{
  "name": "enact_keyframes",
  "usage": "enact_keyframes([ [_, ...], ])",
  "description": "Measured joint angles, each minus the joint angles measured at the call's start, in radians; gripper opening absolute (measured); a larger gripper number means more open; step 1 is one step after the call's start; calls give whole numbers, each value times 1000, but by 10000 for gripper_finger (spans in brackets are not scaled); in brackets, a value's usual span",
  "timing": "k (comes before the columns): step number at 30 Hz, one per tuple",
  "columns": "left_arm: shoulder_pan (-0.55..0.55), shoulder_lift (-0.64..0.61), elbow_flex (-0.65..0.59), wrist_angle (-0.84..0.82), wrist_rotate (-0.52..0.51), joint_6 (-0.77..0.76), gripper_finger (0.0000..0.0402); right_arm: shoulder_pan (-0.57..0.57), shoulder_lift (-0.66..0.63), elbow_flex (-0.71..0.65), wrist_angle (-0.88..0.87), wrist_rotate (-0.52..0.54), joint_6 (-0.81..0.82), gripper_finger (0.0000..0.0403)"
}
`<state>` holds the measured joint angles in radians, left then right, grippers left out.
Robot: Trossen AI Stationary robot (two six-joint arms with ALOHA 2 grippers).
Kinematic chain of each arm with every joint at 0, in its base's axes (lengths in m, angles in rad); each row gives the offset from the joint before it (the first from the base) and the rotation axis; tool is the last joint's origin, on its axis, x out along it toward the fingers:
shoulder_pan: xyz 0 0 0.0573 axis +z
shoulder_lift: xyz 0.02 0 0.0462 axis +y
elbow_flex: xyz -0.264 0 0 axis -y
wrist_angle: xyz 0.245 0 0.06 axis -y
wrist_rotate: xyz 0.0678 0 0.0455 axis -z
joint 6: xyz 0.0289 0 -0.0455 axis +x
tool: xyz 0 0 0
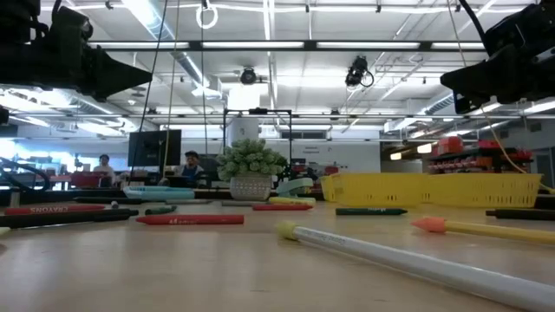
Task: Sort crayons/erasers/pens/pencils in bins
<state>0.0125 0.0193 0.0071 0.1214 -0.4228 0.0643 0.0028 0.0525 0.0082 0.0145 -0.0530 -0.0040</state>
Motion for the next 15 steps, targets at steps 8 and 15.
enact_keyframes([
  [8,0,0,0,0,0,0,33,0,0,0,0,0,0,25],
  [15,0,0,0,0,0,0,38,0,0,0,0,0,0,25],
])
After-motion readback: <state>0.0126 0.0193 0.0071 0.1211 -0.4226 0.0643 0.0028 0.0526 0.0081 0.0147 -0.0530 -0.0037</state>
